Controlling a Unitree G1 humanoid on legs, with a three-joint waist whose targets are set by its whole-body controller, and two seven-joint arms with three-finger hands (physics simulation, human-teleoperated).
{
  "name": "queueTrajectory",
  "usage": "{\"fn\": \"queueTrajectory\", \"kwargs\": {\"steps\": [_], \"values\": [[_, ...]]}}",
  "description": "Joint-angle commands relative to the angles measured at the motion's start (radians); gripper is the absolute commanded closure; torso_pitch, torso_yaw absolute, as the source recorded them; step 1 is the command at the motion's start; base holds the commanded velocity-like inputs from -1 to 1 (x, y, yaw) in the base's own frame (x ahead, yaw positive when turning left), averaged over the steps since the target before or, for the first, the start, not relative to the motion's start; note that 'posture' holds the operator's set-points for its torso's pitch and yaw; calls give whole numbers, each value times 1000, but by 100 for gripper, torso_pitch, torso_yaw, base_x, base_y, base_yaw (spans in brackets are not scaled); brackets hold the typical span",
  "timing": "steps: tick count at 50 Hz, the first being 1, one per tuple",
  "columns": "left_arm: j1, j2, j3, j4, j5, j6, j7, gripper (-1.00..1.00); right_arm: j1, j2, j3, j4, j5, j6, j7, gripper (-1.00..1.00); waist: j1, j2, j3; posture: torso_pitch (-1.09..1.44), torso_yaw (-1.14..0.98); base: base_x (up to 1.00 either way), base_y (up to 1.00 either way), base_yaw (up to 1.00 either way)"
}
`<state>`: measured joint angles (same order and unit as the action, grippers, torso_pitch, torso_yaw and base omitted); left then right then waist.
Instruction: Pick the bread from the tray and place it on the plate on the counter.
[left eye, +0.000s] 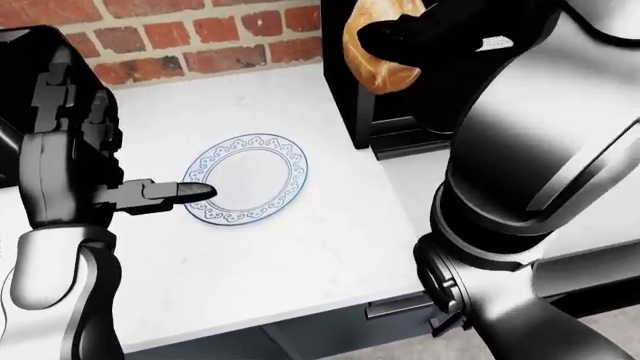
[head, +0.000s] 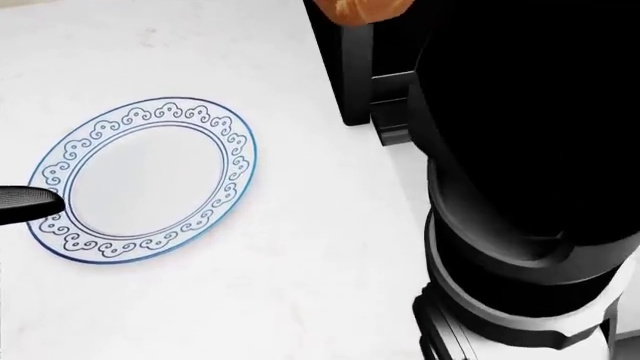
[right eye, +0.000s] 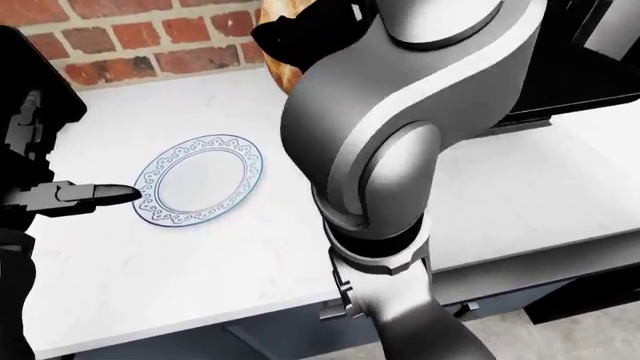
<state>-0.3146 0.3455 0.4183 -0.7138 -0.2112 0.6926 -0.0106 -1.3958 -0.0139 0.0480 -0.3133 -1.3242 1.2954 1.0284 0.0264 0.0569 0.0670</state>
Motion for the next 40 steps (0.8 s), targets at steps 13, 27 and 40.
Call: {"fn": "queueTrajectory", "kwargs": {"steps": [13,27,40], "values": [[-26,27,23,-35,-10,-14,7,-100,-34,1,-18,74,238,-134,-173,100,51,2,-28,0,16,0,0,0],[-15,21,18,-32,1,-26,8,-100,-38,-30,-10,182,521,-199,-339,100,130,-4,-34,0,23,0,0,0],[-4,18,27,-42,3,-23,0,-100,-22,-31,-7,264,672,-266,-405,100,228,2,-48,0,30,0,0,0]]}}
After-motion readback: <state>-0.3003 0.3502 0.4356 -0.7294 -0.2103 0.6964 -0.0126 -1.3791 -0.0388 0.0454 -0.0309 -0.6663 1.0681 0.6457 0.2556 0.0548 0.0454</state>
